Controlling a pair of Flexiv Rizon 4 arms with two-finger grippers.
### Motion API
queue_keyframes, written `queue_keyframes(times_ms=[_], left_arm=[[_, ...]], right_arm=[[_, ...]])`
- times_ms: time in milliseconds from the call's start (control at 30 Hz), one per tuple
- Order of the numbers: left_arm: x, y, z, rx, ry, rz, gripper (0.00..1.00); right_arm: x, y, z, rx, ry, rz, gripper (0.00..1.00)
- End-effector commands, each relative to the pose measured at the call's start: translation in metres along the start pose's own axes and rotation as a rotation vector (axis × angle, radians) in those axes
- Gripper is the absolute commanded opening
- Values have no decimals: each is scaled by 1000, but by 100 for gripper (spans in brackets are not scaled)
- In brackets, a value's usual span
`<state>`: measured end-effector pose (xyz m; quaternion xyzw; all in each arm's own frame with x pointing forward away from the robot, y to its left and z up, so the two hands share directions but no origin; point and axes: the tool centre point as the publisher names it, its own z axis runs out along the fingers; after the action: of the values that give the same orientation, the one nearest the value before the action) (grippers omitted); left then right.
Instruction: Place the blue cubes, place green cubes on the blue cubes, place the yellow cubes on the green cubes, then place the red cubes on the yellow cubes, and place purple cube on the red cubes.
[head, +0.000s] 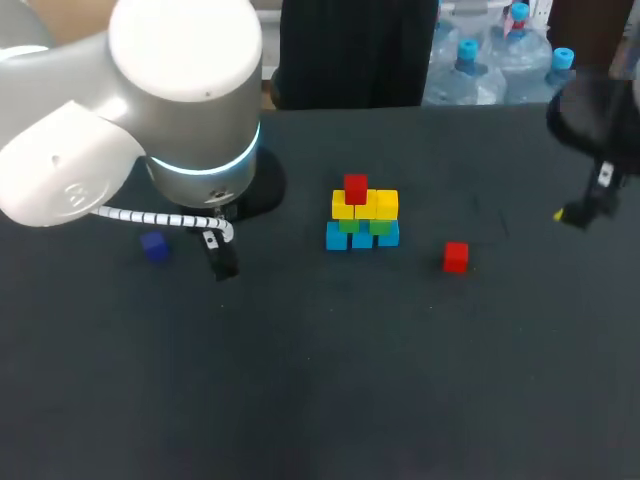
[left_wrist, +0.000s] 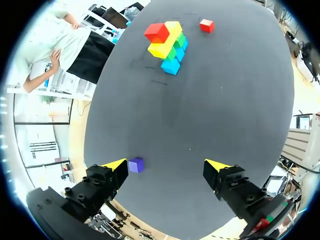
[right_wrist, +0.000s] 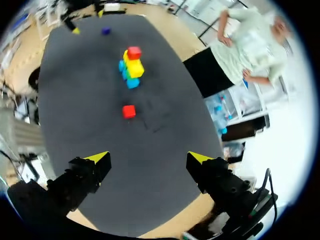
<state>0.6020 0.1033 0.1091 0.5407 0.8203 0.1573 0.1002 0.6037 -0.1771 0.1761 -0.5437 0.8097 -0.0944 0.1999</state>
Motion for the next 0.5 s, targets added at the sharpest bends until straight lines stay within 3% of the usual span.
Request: queue_keyframes(times_ms=[33,300,500], left_arm=[[1,1,0,2,-3,2,100],[1,1,0,2,-3,2,100],[1,1,0,2,-3,2,100]], right_arm=[[-18,-1,33,15,80,-97,100],[-46,-9,62,-53,80,-207,100],[-51,-10,77,-109,92,-167,100]])
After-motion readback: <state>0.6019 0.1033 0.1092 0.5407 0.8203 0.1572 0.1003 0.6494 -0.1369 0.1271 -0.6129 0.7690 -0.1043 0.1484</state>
